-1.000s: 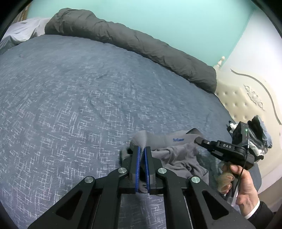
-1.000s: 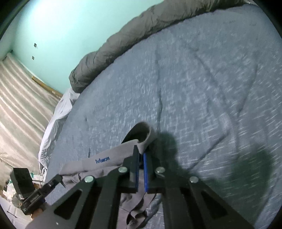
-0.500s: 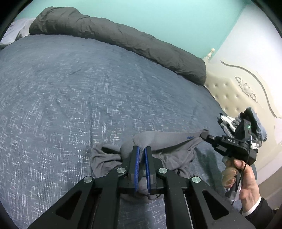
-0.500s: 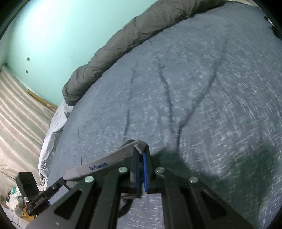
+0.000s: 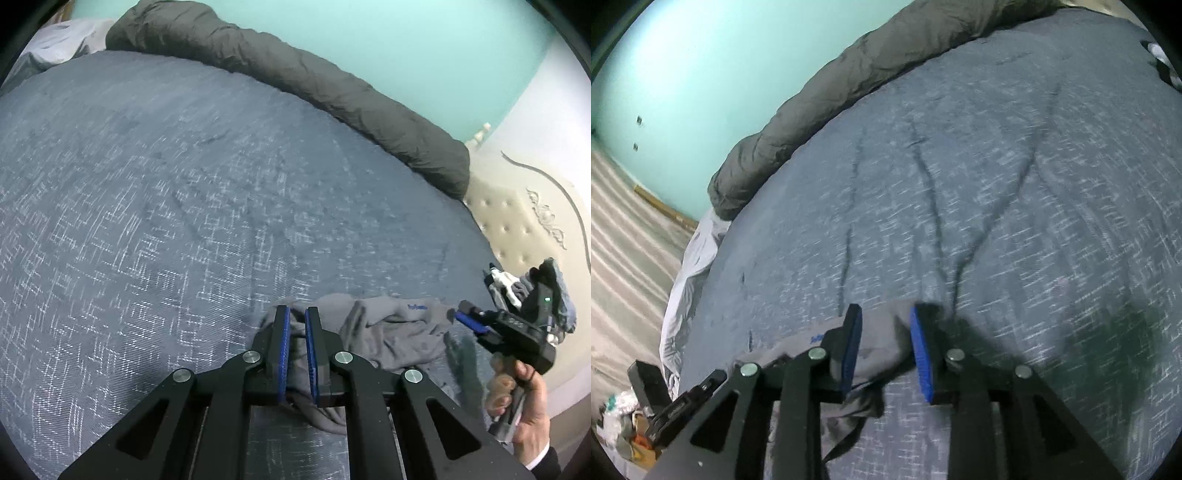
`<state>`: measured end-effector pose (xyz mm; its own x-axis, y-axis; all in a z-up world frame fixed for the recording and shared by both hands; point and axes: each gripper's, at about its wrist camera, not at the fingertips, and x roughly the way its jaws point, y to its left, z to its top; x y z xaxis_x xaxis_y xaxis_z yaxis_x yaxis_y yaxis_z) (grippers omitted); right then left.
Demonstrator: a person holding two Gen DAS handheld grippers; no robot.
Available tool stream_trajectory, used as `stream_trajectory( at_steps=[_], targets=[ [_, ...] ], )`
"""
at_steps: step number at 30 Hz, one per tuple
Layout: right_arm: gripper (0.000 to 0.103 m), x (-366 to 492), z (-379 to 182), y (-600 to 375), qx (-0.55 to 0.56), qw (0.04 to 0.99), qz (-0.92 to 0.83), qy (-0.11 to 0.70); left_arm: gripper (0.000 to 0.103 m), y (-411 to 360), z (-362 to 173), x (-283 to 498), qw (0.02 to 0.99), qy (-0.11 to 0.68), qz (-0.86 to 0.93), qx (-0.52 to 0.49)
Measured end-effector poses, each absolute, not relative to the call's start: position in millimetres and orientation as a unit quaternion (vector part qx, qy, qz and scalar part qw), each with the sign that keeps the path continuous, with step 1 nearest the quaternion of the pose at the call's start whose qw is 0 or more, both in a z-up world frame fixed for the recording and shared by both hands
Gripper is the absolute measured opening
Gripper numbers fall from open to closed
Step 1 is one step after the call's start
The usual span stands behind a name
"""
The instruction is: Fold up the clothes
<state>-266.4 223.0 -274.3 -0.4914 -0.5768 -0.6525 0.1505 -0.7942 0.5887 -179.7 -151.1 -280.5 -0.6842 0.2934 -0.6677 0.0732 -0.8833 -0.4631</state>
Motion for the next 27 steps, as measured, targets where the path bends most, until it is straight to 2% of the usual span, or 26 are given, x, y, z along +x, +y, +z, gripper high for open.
stream_trajectory(
  at_steps=[2,4,12,15,17,19,27],
  targets=[
    [0.034,-265.8,-278.5,210.7,0.468,0.231,-0.823,-0.226,0.009,-151.8,-281.5,-180.4,0.058,-0.233,0.887,-0.394],
    [0.036,-265.9,-285.0,199.2,0.48,0.232,-0.82,-0.209,0.009,-153.0,-282.6,-180.5,0.054,-0.232,0.887,-0.395],
    [0.036,-268.7,-303.7,188.8,0.498,0.214,-0.822,-0.172,0.01,-160.1,-291.7,-186.3,0.04,-0.238,0.881,-0.406],
    [0.023,-268.4,-307.0,187.6,0.497,0.215,-0.826,-0.161,0.011,-157.5,-294.2,-190.0,0.046,-0.242,0.879,-0.409],
    [0.01,-268.2,-309.6,188.0,0.498,0.214,-0.826,-0.156,0.014,-154.6,-294.7,-191.9,0.05,-0.241,0.879,-0.41],
    [0.004,-268.7,-311.4,190.5,0.497,0.215,-0.826,-0.157,0.016,-151.7,-294.3,-192.7,0.052,-0.237,0.88,-0.409],
    [0.001,-263.8,-302.5,206.4,0.478,0.216,-0.833,-0.175,0.017,-148.3,-294.5,-197.7,0.05,-0.236,0.881,-0.407]
  ],
)
